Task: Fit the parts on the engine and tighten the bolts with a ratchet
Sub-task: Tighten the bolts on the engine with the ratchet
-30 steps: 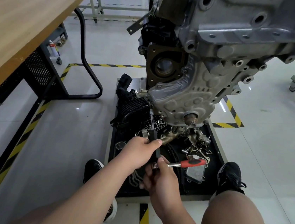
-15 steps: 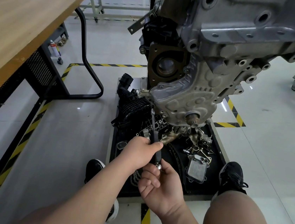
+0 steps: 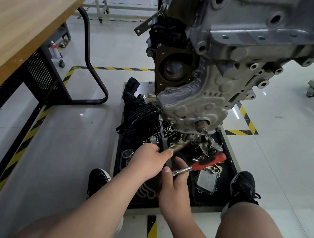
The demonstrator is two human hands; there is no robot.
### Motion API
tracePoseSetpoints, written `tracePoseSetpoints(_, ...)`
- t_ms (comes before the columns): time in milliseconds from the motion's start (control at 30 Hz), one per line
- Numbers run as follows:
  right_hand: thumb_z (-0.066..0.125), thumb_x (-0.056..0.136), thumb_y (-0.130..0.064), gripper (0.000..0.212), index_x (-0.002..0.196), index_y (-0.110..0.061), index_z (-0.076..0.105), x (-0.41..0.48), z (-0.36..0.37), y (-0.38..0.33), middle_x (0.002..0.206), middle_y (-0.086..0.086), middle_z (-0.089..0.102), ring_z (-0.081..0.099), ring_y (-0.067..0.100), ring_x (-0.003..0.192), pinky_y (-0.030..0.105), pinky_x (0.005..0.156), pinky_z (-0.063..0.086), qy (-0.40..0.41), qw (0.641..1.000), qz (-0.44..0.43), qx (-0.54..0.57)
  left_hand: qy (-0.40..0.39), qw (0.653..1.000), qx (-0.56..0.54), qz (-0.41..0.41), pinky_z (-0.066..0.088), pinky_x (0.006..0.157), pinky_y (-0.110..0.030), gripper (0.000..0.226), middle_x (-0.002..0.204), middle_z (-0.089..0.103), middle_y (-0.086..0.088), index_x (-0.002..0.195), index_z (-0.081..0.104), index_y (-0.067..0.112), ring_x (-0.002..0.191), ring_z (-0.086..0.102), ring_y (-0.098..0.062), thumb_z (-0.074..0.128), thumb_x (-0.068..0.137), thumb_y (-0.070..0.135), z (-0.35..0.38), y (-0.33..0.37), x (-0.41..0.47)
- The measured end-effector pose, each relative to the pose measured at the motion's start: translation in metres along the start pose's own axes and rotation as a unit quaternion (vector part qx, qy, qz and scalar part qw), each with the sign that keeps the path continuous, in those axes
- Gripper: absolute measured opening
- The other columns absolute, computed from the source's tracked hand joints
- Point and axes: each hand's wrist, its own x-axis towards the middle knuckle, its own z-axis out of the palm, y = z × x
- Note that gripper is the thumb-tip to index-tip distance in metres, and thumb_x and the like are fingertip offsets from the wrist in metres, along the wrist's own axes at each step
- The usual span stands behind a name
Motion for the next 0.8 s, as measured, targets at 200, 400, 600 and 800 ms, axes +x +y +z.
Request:
tracePoseSetpoints(200,0.041,0.102,-0.030,0.033,0.129,-0.042,0.026,0.001,-0.003,0.000,0.089,-0.010,0.063,0.061,-0.001,0.066,0.015,0.057,0.043,-0.026,0.995,-0.048,-0.088,-0.001,1.000,0.002,0.002,0.037,0.046,-0.022,0.040,0.045,0.058,0.012,0.065,0.065,0.018,0.040,0.051,0.001,0.059,0.086,0.052,-0.001,0.002,-0.003)
tracePoseSetpoints(400,0.039,0.104,-0.030,0.020,0.102,-0.012,0.047,0.007,-0.003,-0.005,0.064,0.001,0.052,0.043,0.014,0.045,0.030,0.048,0.044,-0.032,0.957,0.175,0.227,-0.018,0.999,-0.026,0.001,0.031,0.047,-0.024,0.050,0.035,0.040,0.014,0.050,0.046,0.020,0.032,0.038,-0.001,0.057,0.088,0.050,-0.005,0.002,-0.004)
tracePoseSetpoints(600,0.040,0.099,-0.037,0.035,0.089,-0.008,0.056,0.010,0.000,-0.004,0.060,0.002,0.041,0.027,0.012,0.038,0.028,0.045,0.040,-0.102,0.834,0.275,0.467,-0.050,0.997,-0.046,-0.020,0.033,0.047,-0.023,0.040,0.038,0.048,0.016,0.076,0.068,0.017,0.035,0.046,0.002,0.055,0.088,0.054,-0.007,0.003,-0.007)
tracePoseSetpoints(800,0.045,0.090,-0.033,0.044,0.062,-0.002,0.059,0.009,0.001,-0.003,0.052,-0.003,0.041,0.032,0.010,0.027,0.023,0.036,0.038,-0.141,0.705,0.327,0.613,-0.061,0.996,-0.052,-0.028,0.038,0.052,-0.023,0.039,0.062,0.064,0.007,0.077,0.070,0.018,0.053,0.056,-0.006,0.059,0.086,0.054,-0.008,0.003,-0.007)
